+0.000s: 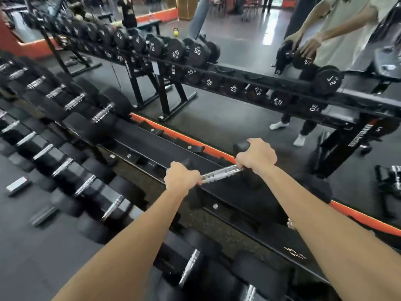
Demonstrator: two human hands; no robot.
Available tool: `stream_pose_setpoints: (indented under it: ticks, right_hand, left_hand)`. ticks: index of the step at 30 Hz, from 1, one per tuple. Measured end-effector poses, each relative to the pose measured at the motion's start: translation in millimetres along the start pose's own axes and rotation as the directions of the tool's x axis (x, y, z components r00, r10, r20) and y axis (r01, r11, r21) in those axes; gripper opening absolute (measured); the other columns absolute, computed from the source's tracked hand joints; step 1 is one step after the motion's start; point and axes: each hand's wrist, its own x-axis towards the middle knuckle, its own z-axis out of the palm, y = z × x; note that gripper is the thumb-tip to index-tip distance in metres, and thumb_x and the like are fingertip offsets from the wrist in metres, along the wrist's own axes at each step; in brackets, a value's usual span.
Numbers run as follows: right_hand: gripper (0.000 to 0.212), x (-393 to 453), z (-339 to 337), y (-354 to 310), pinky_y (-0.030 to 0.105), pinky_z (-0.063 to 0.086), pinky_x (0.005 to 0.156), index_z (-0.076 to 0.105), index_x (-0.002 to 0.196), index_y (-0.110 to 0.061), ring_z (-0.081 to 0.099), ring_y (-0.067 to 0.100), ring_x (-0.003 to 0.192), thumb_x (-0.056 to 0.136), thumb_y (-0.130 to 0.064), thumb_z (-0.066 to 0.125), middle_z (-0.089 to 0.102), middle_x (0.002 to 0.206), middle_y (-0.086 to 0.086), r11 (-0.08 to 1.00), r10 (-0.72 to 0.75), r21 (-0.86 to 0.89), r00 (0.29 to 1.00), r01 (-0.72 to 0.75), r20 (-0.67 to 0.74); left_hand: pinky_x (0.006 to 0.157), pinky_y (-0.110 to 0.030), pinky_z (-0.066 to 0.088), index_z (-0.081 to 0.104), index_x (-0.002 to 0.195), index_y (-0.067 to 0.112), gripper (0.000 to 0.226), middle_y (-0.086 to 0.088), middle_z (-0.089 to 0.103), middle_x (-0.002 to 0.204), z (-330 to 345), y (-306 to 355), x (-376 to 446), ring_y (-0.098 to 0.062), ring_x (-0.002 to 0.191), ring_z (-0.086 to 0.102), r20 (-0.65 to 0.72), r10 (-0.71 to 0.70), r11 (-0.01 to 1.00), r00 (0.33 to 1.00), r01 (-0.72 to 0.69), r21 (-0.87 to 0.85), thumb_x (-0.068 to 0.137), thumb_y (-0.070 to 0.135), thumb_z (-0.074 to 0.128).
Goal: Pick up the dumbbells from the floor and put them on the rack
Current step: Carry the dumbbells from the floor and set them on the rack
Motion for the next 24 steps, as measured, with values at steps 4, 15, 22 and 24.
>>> stream_pose_setpoints:
  ticks: [4,15,22,24]
  right_hand:
    - [0.087,33.6,-0.8,10.4,0.027,0.043,0.070,0.061,0.137,-0.026,0.068,0.031,0.108,0.053,-0.012,0.076,0.073,0.114,0.003,0.994,-0.089,-0.046,0.989,0.095,0.119]
    - [0.071,103.8,-13.2,6.1,0.027,0.045,0.066,0.071,0.119,-0.030,0.070,0.030,0.098,0.051,-0.011,0.078,0.074,0.101,0.003,0.893,-0.322,-0.217,0.897,0.394,0.304]
    - [0.069,130.2,21.3,6.3,0.027,0.046,0.065,0.070,0.116,-0.033,0.069,0.030,0.097,0.051,-0.013,0.077,0.067,0.091,0.000,0.873,-0.352,-0.183,0.844,0.452,0.406]
    - [0.080,137.8,39.4,11.1,0.029,0.049,0.069,0.065,0.128,-0.034,0.068,0.031,0.101,0.052,-0.014,0.078,0.071,0.104,0.002,0.860,-0.361,-0.187,0.824,0.476,0.437]
  left_hand:
    - [0.038,-0.023,0.036,0.054,0.109,0.000,0.065,-0.006,0.058,0.079,21.3,8.1,-9.6,-0.017,0.054,0.055,-0.074,-0.090,0.995,0.993,0.086,-0.052,0.059,0.026,0.086]
    - [0.076,-0.041,0.063,0.063,0.114,-0.005,0.061,-0.016,0.066,0.114,100.6,33.8,-20.6,-0.032,0.093,0.069,0.005,-0.327,0.903,0.945,0.314,-0.293,0.060,0.018,0.079]
    - [0.057,-0.032,0.059,0.067,0.103,-0.005,0.050,-0.016,0.069,0.103,110.0,30.1,-8.1,-0.030,0.077,0.070,-0.075,-0.417,0.885,0.906,0.386,-0.260,0.061,0.020,0.077]
    - [0.053,-0.032,0.059,0.067,0.105,-0.006,0.051,-0.017,0.069,0.102,114.1,24.4,-3.8,-0.032,0.074,0.071,-0.060,-0.447,0.873,0.892,0.421,-0.245,0.061,0.018,0.076]
